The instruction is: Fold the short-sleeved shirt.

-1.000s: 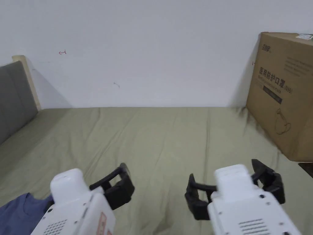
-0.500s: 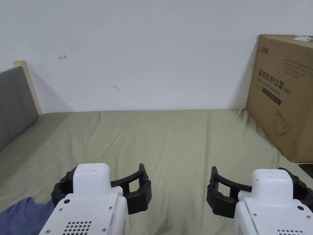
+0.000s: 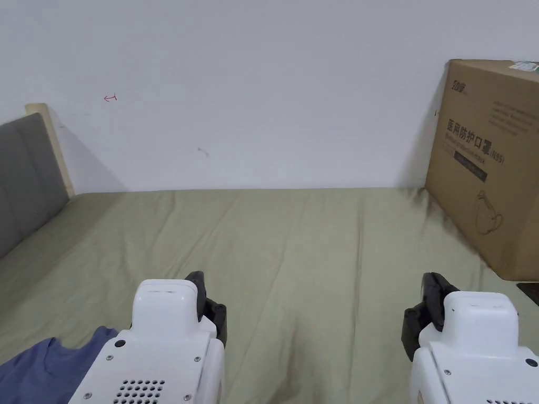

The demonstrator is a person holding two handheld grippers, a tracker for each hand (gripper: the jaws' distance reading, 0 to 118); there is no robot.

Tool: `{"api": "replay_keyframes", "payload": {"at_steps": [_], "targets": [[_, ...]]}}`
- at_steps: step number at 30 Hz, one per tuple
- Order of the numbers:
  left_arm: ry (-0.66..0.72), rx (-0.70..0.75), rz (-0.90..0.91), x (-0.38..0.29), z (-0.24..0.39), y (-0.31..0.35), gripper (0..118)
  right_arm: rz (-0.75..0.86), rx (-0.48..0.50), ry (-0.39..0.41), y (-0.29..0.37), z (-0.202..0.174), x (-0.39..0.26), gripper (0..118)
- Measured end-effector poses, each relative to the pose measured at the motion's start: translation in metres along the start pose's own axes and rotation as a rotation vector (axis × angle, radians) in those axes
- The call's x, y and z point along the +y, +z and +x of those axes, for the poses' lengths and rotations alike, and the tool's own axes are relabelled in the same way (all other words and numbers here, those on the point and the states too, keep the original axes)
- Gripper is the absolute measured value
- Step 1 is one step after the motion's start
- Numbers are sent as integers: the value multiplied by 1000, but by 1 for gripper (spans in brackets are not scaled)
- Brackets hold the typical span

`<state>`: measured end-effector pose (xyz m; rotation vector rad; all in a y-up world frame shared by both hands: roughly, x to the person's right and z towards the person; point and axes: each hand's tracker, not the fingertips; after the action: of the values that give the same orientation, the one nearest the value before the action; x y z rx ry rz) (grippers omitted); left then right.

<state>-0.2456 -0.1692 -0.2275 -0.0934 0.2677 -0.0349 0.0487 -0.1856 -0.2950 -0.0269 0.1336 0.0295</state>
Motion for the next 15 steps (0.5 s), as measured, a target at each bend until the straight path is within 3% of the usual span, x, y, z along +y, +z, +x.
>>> {"api": "replay_keyframes", "payload": {"at_steps": [10,15], "targets": [[3,-8,-16,0,-2,-3,0,-11,-10,15,-4,3,2,1],[17,12,-19,2,-12,-2,0,-32,40,27,-9,-7,3,1]]}}
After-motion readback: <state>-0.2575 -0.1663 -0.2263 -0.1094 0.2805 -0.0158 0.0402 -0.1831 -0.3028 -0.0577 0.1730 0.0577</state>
